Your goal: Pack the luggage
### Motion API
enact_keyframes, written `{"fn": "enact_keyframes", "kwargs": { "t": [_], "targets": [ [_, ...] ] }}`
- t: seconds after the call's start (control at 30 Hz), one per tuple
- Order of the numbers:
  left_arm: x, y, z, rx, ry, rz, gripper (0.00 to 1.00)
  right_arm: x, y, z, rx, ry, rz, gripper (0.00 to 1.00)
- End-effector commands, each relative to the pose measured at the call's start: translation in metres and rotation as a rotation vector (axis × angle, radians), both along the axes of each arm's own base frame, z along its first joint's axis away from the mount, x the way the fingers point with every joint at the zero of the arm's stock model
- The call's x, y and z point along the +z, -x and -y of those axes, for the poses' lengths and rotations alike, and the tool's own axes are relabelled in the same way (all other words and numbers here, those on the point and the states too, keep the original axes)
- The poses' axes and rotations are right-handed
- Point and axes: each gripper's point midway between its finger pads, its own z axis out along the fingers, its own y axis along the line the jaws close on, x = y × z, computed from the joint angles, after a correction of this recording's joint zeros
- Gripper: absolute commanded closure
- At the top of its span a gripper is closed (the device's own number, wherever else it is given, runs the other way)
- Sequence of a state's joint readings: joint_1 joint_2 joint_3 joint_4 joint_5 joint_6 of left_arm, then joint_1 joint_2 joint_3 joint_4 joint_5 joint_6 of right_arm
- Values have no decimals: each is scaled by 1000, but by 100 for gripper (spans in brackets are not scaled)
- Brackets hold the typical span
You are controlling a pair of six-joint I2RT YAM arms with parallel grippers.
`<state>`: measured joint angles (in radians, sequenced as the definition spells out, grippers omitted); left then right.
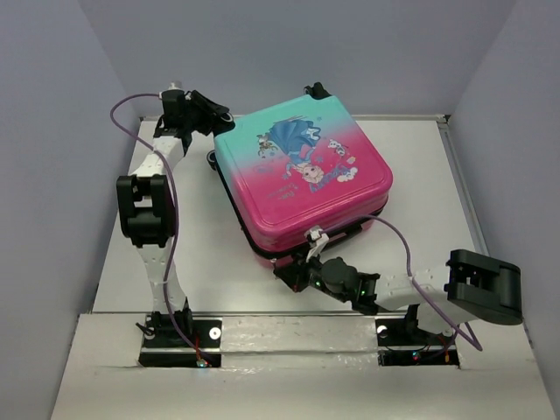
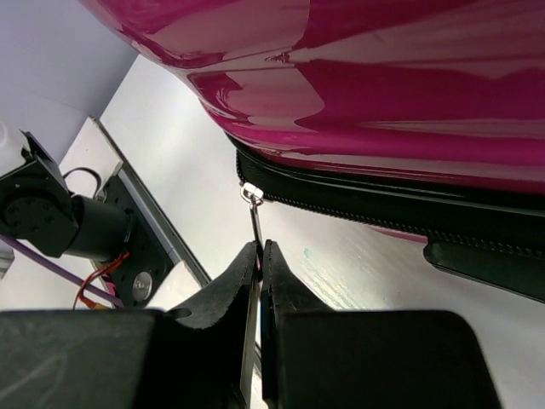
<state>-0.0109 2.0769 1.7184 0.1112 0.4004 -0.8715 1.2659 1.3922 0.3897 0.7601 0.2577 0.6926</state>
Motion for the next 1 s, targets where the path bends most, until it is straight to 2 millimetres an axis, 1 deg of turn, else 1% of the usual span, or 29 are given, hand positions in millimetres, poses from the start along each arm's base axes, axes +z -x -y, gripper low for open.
{"fn": "enact_keyframes", "kwargs": {
  "t": [0.0,0.03,0.07,0.1,0.13,0.17,0.2,0.23,0.27,0.3,0.33,0.37,0.4,0.43,0.47,0.5,0.53,0.57,0.6,0.63,0.67,0.7,0.73,0.77,0.8,0.83,0.87,0.9,0.97],
  "targets": [
    [64,18,8,-54,19,202,94,-25,20,10,82,111,-60,93],
    [63,21,-13,-15,14,204,94,-21,14,12,66,100,-54,93],
    [43,32,-23,8,12,165,94,-16,6,15,50,89,-45,93],
    [60,40,-46,56,-1,205,94,-8,-14,23,8,73,-30,93],
    [35,53,-56,81,-2,152,94,-5,-24,28,-5,66,-25,93],
    [33,63,-66,104,-5,149,94,1,-31,30,9,57,-12,93],
    [51,75,-78,133,-15,191,94,11,-50,40,-35,41,6,93],
    [48,85,-78,138,-20,185,94,17,-57,42,-42,38,20,93],
    [25,101,-78,143,-20,134,94,24,-63,43,-45,40,41,93],
    [24,110,-76,145,-20,142,94,42,-73,40,-49,40,97,93],
    [41,127,-72,145,-8,182,94,46,-76,40,-53,65,112,93],
    [40,139,-70,141,-4,186,94,53,-80,39,-57,74,136,93],
    [16,156,-67,140,-2,140,94,59,-83,37,-54,86,166,93],
    [31,173,-64,135,-18,187,94,68,-85,35,-55,77,179,93],
    [30,184,-63,133,-27,195,94,70,-85,35,-57,76,182,93],
    [21,208,-60,131,-35,195,94,71,-82,36,-52,57,165,93],
    [14,219,-58,129,-34,186,94,78,-78,31,-43,22,163,93],
    [-9,234,-55,121,-41,148,94,67,-69,33,-42,7,121,93],
    [-15,243,-54,118,-44,142,94,62,-70,34,-96,7,114,93],
    [-12,256,-51,111,-44,162,94,58,-44,19,-54,5,109,93],
    [-28,266,-49,108,-40,127,94,46,-41,14,-104,41,112,93],
    [-29,270,-49,111,-45,128,94,43,-24,-1,-66,42,119,93],
    [-22,272,-51,118,-54,149,94,46,15,-25,34,16,132,93],
    [-10,270,-55,130,-59,171,94,35,31,-44,89,51,152,93],
    [-3,268,-57,129,-53,176,94,32,49,-56,136,60,163,93],
    [9,264,-57,126,-45,195,94,24,73,-65,195,88,168,93],
    [41,257,-58,122,-44,256,94,22,76,-70,191,96,158,93],
    [55,253,-59,125,-43,272,94,19,77,-67,191,103,147,93],
    [80,240,-66,145,-62,297,94,29,69,-55,158,78,159,93]
  ]
}}
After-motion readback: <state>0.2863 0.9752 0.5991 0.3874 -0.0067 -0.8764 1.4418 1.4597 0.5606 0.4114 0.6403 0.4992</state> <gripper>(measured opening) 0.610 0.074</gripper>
